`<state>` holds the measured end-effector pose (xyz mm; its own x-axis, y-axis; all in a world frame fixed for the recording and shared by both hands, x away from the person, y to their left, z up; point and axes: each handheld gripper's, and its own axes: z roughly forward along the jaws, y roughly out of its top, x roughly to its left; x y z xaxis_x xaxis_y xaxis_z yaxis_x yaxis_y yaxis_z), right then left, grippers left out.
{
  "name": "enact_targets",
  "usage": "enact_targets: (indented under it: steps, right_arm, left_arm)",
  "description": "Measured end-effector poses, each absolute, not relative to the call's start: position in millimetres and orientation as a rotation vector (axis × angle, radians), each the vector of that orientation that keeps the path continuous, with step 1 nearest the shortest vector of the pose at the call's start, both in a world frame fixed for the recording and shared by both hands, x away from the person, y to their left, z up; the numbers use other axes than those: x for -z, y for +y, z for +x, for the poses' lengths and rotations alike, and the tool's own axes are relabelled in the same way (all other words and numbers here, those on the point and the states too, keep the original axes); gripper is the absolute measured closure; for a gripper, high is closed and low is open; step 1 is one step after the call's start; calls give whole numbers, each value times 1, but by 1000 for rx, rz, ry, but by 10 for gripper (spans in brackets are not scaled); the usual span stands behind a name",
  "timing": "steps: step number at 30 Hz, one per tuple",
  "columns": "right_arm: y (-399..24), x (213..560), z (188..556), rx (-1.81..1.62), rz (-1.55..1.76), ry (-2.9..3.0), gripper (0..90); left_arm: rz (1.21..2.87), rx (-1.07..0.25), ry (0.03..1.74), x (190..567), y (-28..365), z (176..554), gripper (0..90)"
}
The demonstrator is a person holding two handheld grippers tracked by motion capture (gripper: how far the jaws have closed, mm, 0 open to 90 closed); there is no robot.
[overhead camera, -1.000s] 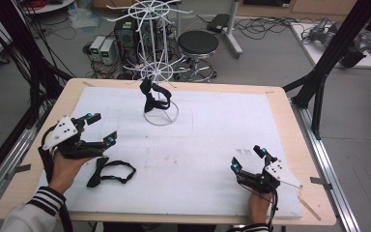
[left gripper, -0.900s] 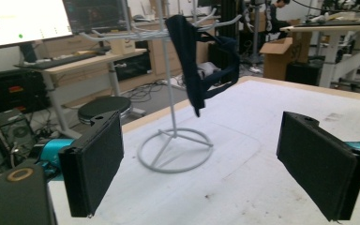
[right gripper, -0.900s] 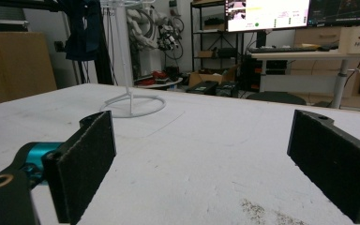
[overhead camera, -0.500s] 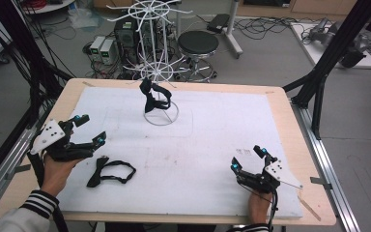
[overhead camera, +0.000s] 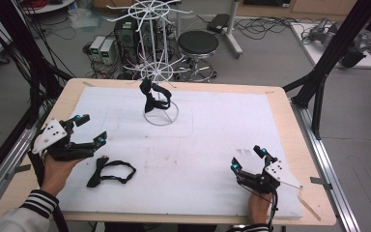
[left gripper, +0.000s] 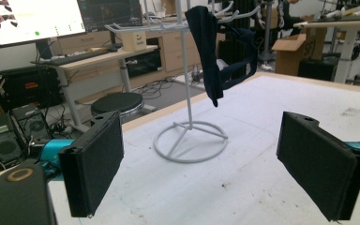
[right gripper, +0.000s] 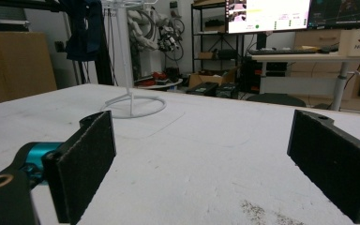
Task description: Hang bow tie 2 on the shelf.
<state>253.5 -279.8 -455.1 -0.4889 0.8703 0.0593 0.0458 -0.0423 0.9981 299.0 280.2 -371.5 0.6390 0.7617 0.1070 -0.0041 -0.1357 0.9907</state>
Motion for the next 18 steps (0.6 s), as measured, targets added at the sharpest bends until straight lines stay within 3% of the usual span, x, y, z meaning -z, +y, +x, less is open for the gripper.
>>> enact_targets:
  steps: [18]
  right_arm:
    - [-280,455,254,-1606,993,1583,74]
  left_arm:
    - [1724,-724,701,370,287,297,155]
